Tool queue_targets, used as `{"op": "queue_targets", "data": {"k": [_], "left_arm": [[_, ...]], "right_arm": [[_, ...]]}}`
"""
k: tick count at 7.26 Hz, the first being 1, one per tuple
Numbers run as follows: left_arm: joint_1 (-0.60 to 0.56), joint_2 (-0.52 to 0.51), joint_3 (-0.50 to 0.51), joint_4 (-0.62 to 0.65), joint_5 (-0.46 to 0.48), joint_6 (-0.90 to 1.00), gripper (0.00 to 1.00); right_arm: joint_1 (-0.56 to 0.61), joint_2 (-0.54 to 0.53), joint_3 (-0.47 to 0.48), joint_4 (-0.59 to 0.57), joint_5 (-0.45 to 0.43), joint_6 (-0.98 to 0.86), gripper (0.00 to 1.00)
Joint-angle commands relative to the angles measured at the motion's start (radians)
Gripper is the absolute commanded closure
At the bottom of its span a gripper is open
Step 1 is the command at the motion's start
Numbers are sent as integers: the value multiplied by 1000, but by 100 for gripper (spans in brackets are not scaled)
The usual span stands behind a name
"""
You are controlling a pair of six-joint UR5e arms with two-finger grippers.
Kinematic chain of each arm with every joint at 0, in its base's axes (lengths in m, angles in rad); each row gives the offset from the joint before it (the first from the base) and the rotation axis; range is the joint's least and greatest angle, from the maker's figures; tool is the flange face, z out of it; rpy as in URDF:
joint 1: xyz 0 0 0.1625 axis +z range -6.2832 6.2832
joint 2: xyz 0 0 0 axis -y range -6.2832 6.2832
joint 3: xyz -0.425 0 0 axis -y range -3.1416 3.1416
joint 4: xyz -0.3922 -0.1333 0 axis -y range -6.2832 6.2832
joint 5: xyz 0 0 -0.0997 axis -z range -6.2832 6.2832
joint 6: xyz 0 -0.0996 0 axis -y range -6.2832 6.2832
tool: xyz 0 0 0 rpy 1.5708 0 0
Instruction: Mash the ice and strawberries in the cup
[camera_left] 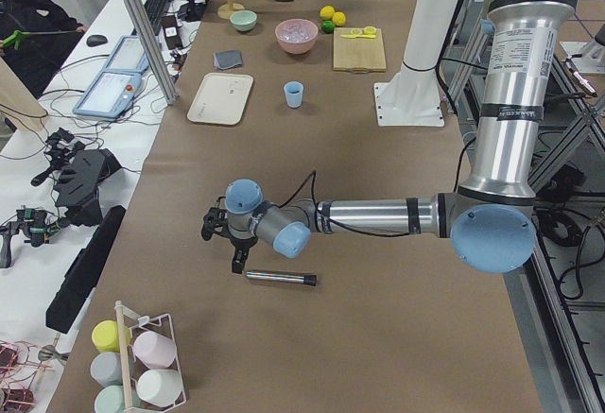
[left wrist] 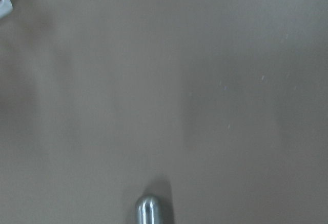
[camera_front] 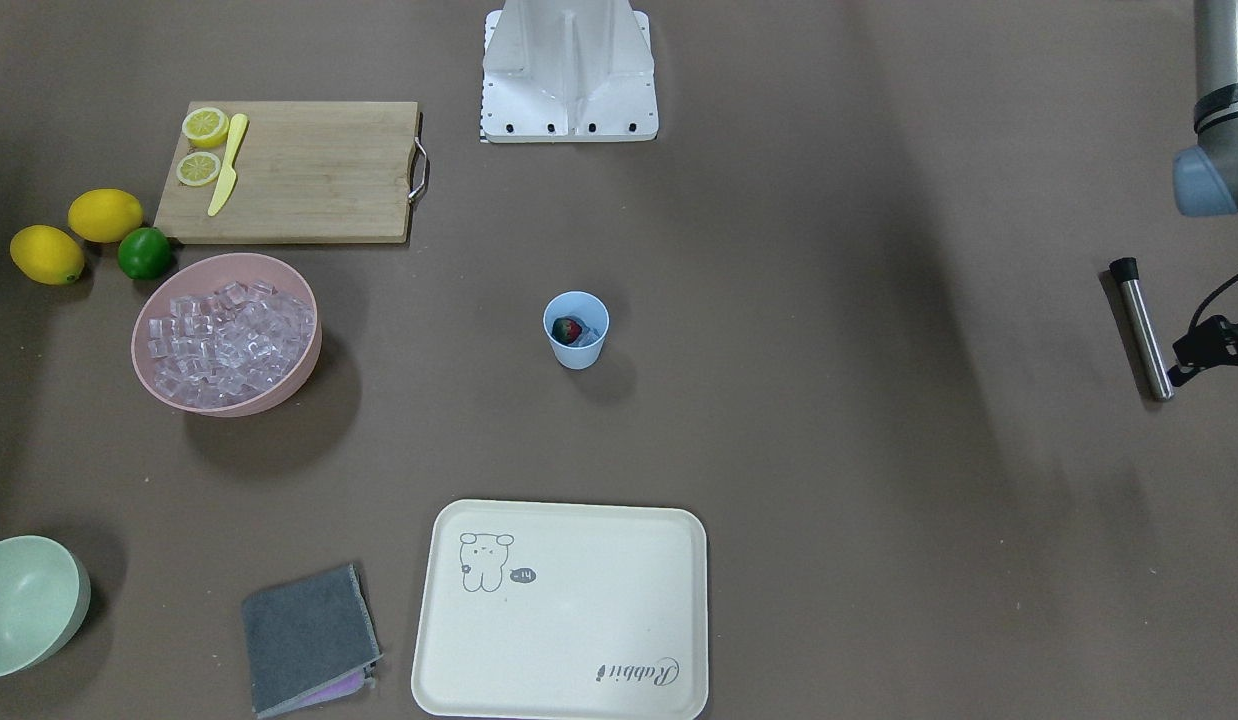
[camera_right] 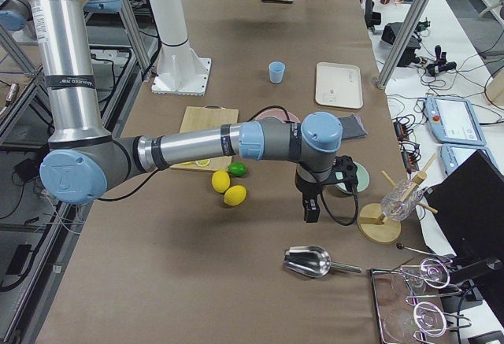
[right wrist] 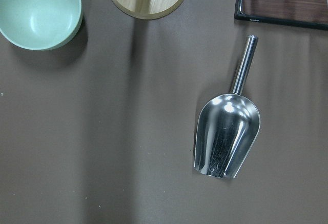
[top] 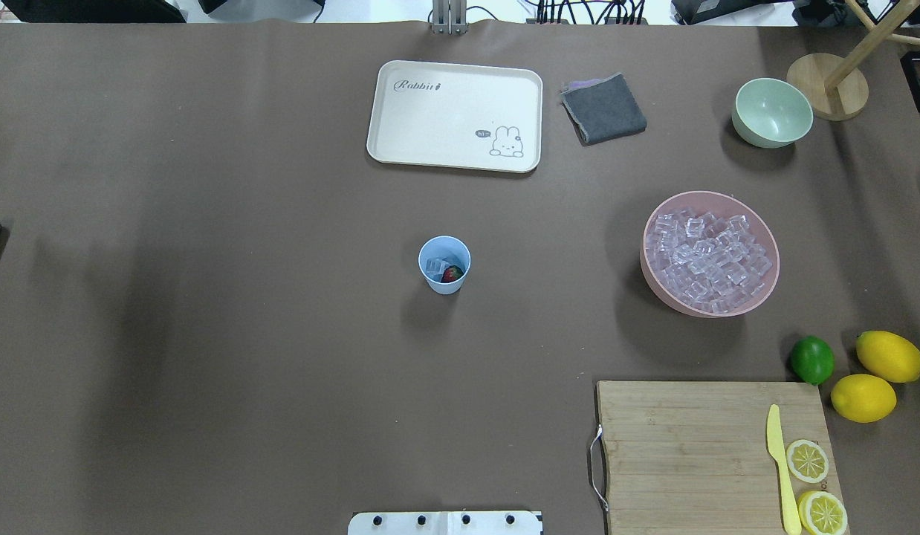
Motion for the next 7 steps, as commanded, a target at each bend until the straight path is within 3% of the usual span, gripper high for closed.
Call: {"op": "queue_targets", "data": {"k": [1,2,4,7], "left_arm": [[-113,-142,7,240,-2,234,1],[-162,-185,5,302,-3,260,1],[-207,-189,-4,289,3,250,1],[-242,-91,-85,215,4,212,1]], "right_arm": [[-1,3,0,1,3,0,0],[-3,3,3,1,3,2,0],[-1,1,6,-1,4,2,0],[-1,1,5,1,9,0,0]]}}
